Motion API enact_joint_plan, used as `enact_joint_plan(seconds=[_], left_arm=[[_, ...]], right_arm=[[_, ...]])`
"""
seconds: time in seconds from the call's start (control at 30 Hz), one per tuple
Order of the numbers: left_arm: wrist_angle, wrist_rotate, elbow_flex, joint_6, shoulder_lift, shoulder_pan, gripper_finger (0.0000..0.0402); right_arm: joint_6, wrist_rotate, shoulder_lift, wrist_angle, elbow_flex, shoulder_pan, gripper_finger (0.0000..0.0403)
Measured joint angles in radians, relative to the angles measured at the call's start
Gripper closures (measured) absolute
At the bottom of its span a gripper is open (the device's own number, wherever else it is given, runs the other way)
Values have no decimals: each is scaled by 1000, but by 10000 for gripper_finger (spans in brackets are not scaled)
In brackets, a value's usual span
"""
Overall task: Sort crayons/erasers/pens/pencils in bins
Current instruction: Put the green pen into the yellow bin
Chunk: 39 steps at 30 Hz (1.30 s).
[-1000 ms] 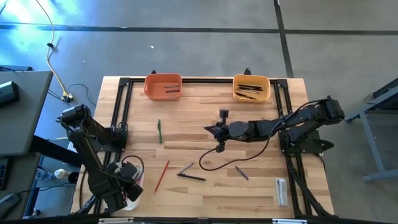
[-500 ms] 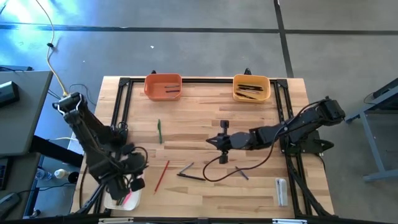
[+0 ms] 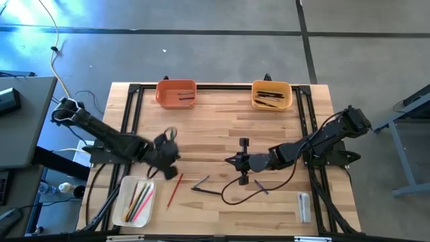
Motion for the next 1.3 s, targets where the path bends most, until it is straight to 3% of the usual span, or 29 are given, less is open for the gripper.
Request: enact_joint_plan(seconds=[0.3, 0.5, 0.67, 1.0, 1.3], left_arm=[[-77, 89, -3, -125, 38, 240, 312], [-104, 68, -22, -169, 130, 279, 247], [-40, 80, -91, -186, 184, 299, 221], [128, 102, -225, -209, 179, 304, 234], [157, 125, -229, -69, 183, 283, 314]], right_arm=[[0, 21, 0, -2, 0, 21, 401], [0, 21, 0, -8, 0, 22, 401], [0, 21, 0, -15, 0, 22, 401], [0, 21, 0, -14, 0, 22, 401], [0, 21, 0, -14, 0, 22, 401]])
